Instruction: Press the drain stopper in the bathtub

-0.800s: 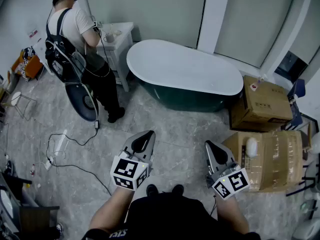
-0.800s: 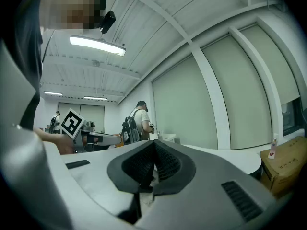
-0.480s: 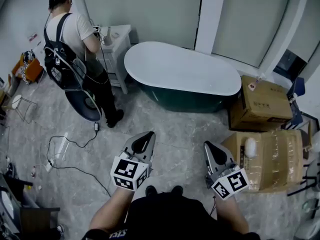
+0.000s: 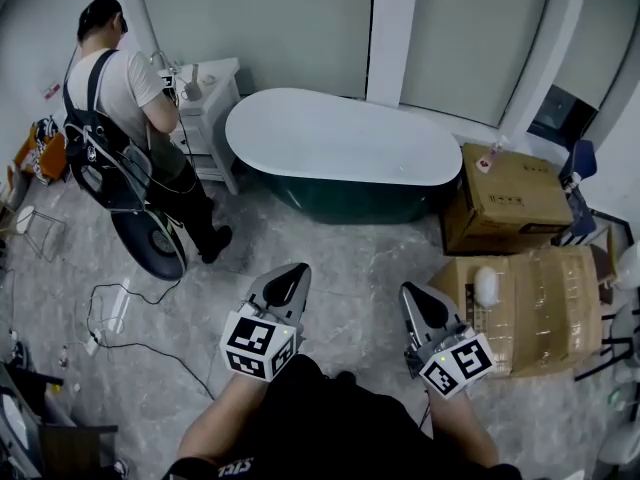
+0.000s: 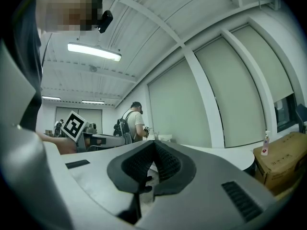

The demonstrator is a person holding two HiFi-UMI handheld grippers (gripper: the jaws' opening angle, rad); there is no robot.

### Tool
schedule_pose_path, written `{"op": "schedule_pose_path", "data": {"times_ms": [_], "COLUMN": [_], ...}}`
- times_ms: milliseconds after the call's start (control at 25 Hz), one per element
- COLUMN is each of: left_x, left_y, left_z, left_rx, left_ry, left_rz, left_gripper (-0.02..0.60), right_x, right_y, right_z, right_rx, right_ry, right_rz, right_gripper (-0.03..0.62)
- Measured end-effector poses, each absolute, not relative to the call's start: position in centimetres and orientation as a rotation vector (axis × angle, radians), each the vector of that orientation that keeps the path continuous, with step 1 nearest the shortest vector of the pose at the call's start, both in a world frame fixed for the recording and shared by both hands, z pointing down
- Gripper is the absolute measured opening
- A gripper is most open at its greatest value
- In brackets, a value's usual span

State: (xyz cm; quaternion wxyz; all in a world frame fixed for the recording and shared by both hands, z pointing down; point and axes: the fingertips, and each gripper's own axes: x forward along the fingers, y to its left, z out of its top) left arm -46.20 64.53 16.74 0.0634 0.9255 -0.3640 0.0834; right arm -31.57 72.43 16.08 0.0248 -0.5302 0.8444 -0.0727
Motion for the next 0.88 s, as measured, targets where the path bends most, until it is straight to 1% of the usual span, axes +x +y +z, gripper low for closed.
{"op": "schedule_pose_path", "data": {"times_ms": [240,480,680,880], "left_x": [-43.6,-40.5,-38.5,-35.6], "left_y": [64.0,60.8,55.5,48.2], "left_z": [17.0,17.6,18.8,19.6], "left_rx": [2.814,2.826,2.813,2.811], "left_ry": [-1.042,-0.983,-0.956,-0.912], "left_rz": [0.259,0.254,0.249,0.267], "left_gripper": [0.014,0.014,0.014,0.014], "right_x": [-28.6,-25.7,-23.7,-20.8], "right_y": [72.9,70.4,66.0,59.0], "right_z": [16.5,17.3,18.2,19.2], "right_rx": [-1.692,-1.742,-1.777,-1.820], "right_ry": [2.545,2.511,2.506,2.469], "right_rz": [-0.276,-0.314,-0.340,-0.402], "right_gripper": [0.014,0.015,0.015,0.015]}}
